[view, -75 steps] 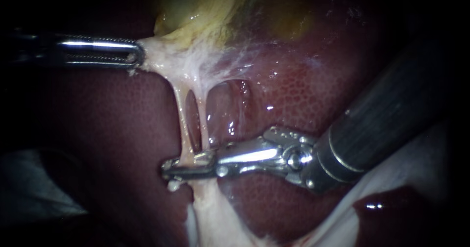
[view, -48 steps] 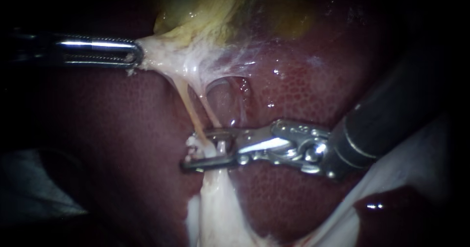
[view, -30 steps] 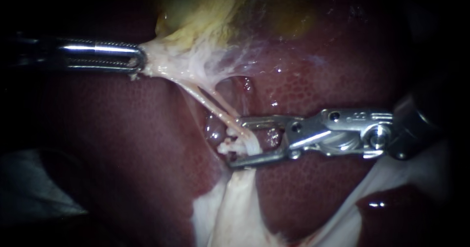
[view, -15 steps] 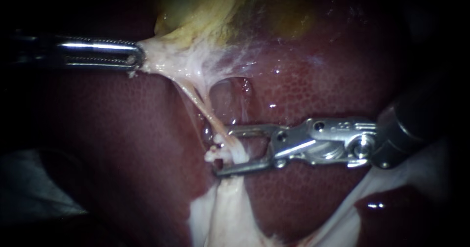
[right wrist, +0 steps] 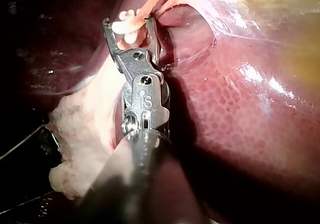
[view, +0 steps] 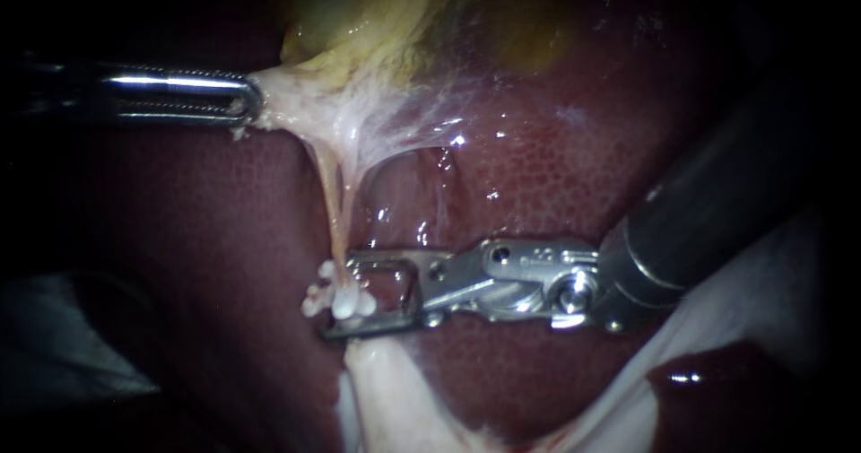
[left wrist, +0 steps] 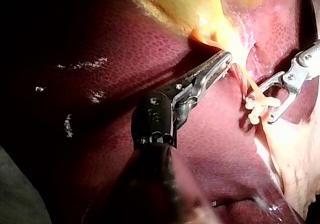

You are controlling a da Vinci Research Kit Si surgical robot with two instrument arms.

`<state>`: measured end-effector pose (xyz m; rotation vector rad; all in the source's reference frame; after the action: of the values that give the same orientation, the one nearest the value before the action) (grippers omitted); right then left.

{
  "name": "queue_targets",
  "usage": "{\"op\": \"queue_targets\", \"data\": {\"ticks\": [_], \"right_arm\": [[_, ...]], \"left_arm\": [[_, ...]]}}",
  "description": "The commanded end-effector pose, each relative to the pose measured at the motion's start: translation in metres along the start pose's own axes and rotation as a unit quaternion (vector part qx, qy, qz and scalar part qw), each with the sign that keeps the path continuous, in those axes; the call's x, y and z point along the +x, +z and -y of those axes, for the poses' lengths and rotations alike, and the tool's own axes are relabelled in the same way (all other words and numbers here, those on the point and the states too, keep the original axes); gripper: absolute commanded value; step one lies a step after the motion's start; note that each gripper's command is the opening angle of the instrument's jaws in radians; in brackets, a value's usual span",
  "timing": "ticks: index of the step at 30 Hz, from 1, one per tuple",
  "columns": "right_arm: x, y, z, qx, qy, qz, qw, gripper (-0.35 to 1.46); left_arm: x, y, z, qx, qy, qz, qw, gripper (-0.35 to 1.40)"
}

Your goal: Going back second clip left tube

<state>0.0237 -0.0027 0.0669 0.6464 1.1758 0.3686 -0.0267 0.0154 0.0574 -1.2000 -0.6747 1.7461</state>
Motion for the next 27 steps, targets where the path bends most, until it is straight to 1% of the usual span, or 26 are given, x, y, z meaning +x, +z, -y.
{"op": "queue_targets", "data": {"ticks": [1, 3, 8, 17, 20, 22, 23, 25, 27], "right_arm": [[0.0, 0.0002, 0.0, -0.001, 0.0, 0.0, 1.0, 0.5], [0.0, 0.0004, -0.0001, -0.002, 0.0, 0.0, 1.0, 0.5], [-0.0002, 0.0011, -0.0005, 0.001, -0.001, -0.008, 1.0, 0.5], [-0.0006, 0.0017, -0.0008, 0.011, -0.006, -0.01, 0.9999, 0.5], [-0.0005, 0.0011, -0.0008, 0.005, -0.005, -0.011, 0.9999, 0.5], [0.0, 0.0003, -0.0008, 0.0, -0.003, -0.012, 0.9999, 0.5], [0.0003, -0.0003, -0.0008, -0.007, 0.002, -0.007, 1.0, 0.5], [0.0007, -0.0015, -0.0008, -0.017, -0.01, 0.003, 0.9998, 0.5], [0.0013, -0.0029, -0.0008, -0.026, -0.022, 0.006, 0.9994, 0.5]], "left_arm": [[0.0, 0.0, 0.0, 0.0, 0.0, 0.0, 1.0, -0.35], [0.0, 0.0001, 0.0, 0.001, 0.0, 0.0, 1.0, -0.35], [0.0, 0.0002, -0.0001, 0.001, 0.0, 0.0, 1.0, -0.35], [0.0, 0.0003, -0.0001, 0.001, -0.001, 0.0, 1.0, -0.35], [0.0, 0.0003, -0.0001, 0.001, -0.001, 0.0, 1.0, -0.35], [0.0, 0.0002, -0.0001, 0.001, 0.0, 0.0, 1.0, -0.35], [0.0, 0.0002, -0.0001, 0.001, 0.0, 0.0, 1.0, -0.35], [0.0, 0.0001, -0.0001, 0.001, 0.0, 0.0, 1.0, -0.35], [0.0, 0.0001, -0.0001, 0.001, 0.0, 0.0, 1.0, -0.35]]}}
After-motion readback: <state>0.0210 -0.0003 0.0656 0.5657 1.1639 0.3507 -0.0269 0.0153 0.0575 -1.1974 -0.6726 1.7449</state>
